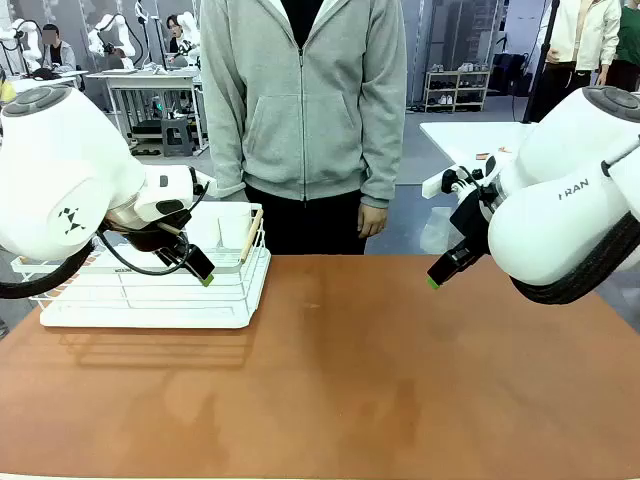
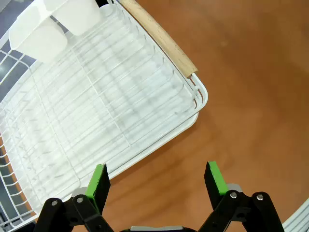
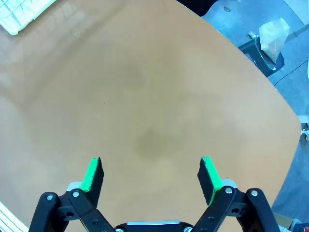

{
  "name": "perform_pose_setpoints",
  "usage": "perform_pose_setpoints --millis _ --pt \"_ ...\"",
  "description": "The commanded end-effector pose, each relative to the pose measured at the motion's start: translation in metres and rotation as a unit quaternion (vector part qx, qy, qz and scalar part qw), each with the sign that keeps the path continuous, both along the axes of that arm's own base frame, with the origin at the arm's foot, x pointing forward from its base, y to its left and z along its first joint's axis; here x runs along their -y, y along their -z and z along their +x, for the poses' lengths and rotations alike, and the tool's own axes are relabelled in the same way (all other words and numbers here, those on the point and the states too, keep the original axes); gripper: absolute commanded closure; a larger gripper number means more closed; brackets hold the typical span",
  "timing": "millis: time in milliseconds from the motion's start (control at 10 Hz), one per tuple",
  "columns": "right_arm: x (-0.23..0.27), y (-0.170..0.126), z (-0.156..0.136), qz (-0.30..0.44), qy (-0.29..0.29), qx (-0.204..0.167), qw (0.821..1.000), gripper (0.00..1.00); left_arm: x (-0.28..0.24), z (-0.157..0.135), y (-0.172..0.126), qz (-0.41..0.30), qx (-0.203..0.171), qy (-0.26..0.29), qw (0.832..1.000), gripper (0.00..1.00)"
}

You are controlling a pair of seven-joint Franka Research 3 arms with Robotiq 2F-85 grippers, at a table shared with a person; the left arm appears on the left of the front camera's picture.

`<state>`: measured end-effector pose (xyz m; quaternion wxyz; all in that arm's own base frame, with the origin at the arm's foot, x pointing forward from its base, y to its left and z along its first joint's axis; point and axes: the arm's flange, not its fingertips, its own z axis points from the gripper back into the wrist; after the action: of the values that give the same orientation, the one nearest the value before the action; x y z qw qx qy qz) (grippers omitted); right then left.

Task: Clean the table.
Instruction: Pick up the Lint Roller when the human hands it over.

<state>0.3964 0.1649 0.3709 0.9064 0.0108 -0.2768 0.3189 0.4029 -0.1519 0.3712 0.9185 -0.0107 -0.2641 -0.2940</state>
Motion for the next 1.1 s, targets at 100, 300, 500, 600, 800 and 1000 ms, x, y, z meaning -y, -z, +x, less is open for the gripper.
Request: perform_pose_setpoints --millis 100,300,500,600,800,1000 --pt "0.0000 0.0000 0.0000 0.000 0.000 0.000 1.000 0.00 0.0003 0.0003 -0.0007 0.000 0.001 0.000 1.000 0.00" --pt "0.0000 0.0000 0.0000 0.000 0.000 0.000 1.000 0.00 0.0003 0.0003 -0.0007 0.000 0.001 0.000 1.000 0.00" --pt "0.0000 0.0000 0.0000 0.000 0.000 0.000 1.000 0.00 0.0003 0.0003 -0.0007 0.000 0.001 0.000 1.000 0.00" --pt "0.0000 0.0000 0.0000 0.000 0.000 0.000 1.000 0.00 0.0003 0.0003 -0.0007 0.000 0.001 0.000 1.000 0.00" --pt "0.0000 0.0000 0.0000 0.000 0.000 0.000 1.000 0.00 0.0003 0.0003 -0.0007 0.000 0.001 0.000 1.000 0.00" --pt "0.0000 0.0000 0.0000 0.000 0.000 0.000 1.000 0.00 0.0003 0.0003 -0.0007 0.000 0.001 0.000 1.000 0.00"
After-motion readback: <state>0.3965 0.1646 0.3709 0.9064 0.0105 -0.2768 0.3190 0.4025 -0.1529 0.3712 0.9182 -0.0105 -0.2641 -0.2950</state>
